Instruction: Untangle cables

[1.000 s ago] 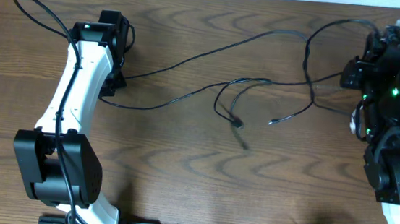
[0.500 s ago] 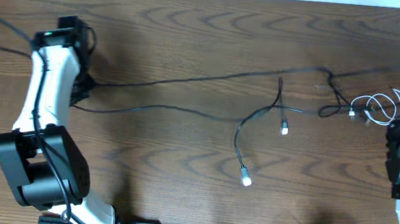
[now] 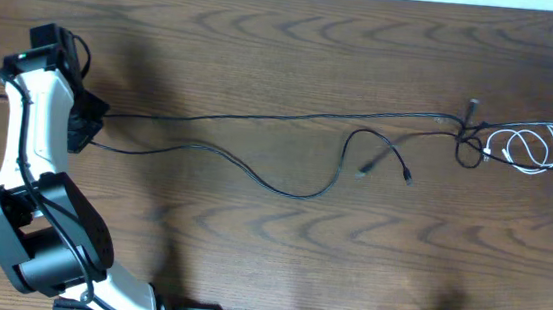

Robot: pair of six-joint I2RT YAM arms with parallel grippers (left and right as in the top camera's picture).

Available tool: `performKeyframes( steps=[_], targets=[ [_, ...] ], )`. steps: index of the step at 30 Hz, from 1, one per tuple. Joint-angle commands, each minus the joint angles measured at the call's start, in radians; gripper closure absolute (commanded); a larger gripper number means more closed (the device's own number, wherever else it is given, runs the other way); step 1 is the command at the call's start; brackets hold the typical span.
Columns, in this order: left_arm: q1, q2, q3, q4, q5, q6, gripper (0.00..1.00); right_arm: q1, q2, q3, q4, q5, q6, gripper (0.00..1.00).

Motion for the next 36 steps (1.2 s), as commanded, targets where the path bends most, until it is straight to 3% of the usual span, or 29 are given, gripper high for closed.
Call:
performKeyframes(
  steps=[1, 8, 12, 15, 20, 22, 28, 32, 34, 36],
  targets=[
    [0.048, 0.010, -0.002, 0.003, -0.011, -0.078, 0.93, -0.113, 0.035, 0.008, -0.015, -0.034, 0.064, 0.99],
    [0.056, 0.010, -0.002, 0.013, 0.020, -0.077, 0.93, -0.270, 0.114, 0.008, -0.087, -0.279, 0.171, 0.99],
    [0.019, 0.009, -0.002, 0.026, 0.257, -0.005, 0.92, -0.269, 0.123, 0.008, -0.056, -0.448, 0.164, 0.99],
    [-0.106, 0.009, -0.002, 0.059, 0.367, 0.114, 0.93, -0.244, 0.123, 0.008, 0.018, -0.715, 0.069, 0.99],
    [-0.403, 0.009, -0.002, 0.095, 0.342, 0.315, 0.93, -0.161, 0.123, 0.008, 0.026, -0.828, -0.124, 0.99],
    [-0.483, 0.010, -0.002, 0.088, 0.289, 0.340, 0.93, -0.137, 0.123, 0.008, 0.027, -0.819, -0.195, 0.99],
    [-0.600, 0.010, -0.002, 0.018, 0.083, 0.339, 0.93, -0.130, 0.123, 0.017, 0.090, -0.613, -0.160, 0.99],
    [-0.567, 0.009, -0.002, -0.027, 0.026, 0.332, 0.93, -0.148, 0.123, 0.039, 0.147, -0.375, -0.160, 0.99],
    [-0.505, 0.009, -0.002, -0.046, 0.026, 0.292, 0.93, -0.207, 0.130, 0.039, 0.154, -0.215, -0.111, 0.99],
    [-0.456, 0.009, -0.002, -0.049, 0.026, 0.289, 0.93, -0.274, 0.142, 0.038, 0.154, -0.175, -0.056, 0.99]
  ],
)
